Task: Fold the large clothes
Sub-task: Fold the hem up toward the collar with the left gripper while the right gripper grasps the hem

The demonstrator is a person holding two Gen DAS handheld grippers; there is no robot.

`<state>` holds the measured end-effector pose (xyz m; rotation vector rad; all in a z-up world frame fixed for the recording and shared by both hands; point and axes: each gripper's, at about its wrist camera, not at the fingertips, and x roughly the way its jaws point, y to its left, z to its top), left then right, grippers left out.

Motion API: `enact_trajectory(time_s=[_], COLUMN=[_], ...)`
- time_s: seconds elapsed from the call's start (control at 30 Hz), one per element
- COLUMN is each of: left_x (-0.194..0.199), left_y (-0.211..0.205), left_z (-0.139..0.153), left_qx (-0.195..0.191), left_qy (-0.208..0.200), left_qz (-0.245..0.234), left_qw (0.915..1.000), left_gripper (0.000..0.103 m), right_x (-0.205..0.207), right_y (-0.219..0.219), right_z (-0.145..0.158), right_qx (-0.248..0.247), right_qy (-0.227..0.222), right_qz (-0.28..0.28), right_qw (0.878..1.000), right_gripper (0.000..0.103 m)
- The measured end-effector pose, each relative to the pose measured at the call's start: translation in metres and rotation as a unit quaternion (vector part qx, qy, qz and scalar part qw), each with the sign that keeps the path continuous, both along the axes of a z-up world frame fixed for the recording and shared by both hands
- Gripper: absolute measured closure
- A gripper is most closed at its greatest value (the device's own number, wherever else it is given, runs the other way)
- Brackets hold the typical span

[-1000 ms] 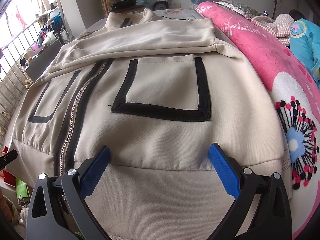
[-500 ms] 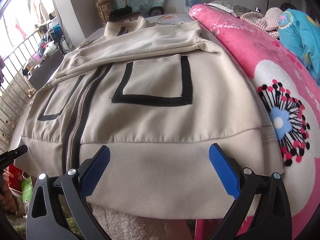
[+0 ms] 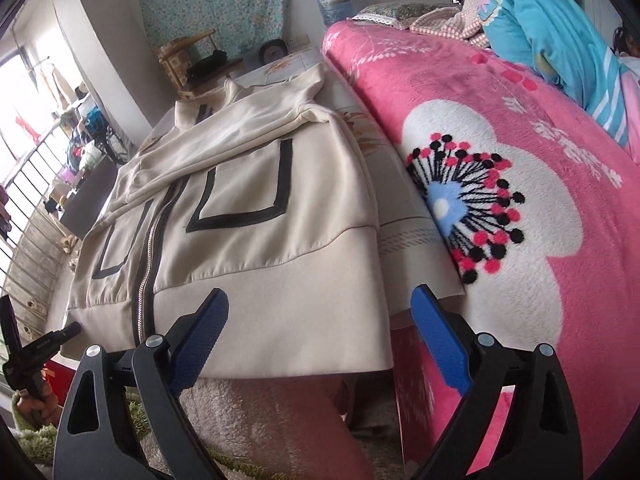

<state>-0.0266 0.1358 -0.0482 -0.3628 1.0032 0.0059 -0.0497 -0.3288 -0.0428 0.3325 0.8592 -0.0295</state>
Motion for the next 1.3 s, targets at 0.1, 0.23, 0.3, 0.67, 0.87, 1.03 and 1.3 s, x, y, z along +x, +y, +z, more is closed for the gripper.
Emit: enact_trajectory(time_s=[0.1,0.23,0.3,0.67,0.87,1.03,1.3], left_x=[-0.001,-0.002,-0.002,-0.008,-0.013,-0.003,0.031], left_y=[-0.001,-0.001,-0.001,-0.006,-0.011,-0.011,-0.025], left_z=[0.0,-0.001,-0.002,0.007,0.036,0.062,0.079], left_qx=[0.003,0.005,0.006,0.006,-0.002,-0.022,0.012], left_qy=[0.001,0.005,0.011,-0.002,-0.04,-0.076,-0.083], left_qz=[-0.002,-0.008,-0.01,-0.031,-0.051,-0.061,-0.073], left_qw=[1.0,0.9999,0.9999,0.9995,0.9979,0.995,0.9938], left_gripper=[0.086,0.086,0.086,0.096,0.099,0.099,0.099], right_x=[0.001,0.001,0.0,-0.003,-0.009,-0.003,0.017], right_y=[-0.008,-0.012,-0.014,-0.006,0.004,0.009,0.003], right_z=[-0.005,-0.022,-0.027,-0.028,0.0,0.026,0.049], right_qx=[0.012,0.028,0.038,0.033,0.02,0.019,0.028], right_qy=[0.012,0.044,0.052,0.079,0.053,0.019,-0.018], right_qz=[-0.007,-0.019,-0.025,-0.016,0.002,0.017,0.024], right_qw=[1.0,0.998,0.998,0.996,0.998,0.999,0.999], right_gripper=[0.024,0.035,0.036,0.093,0.097,0.097,0.097])
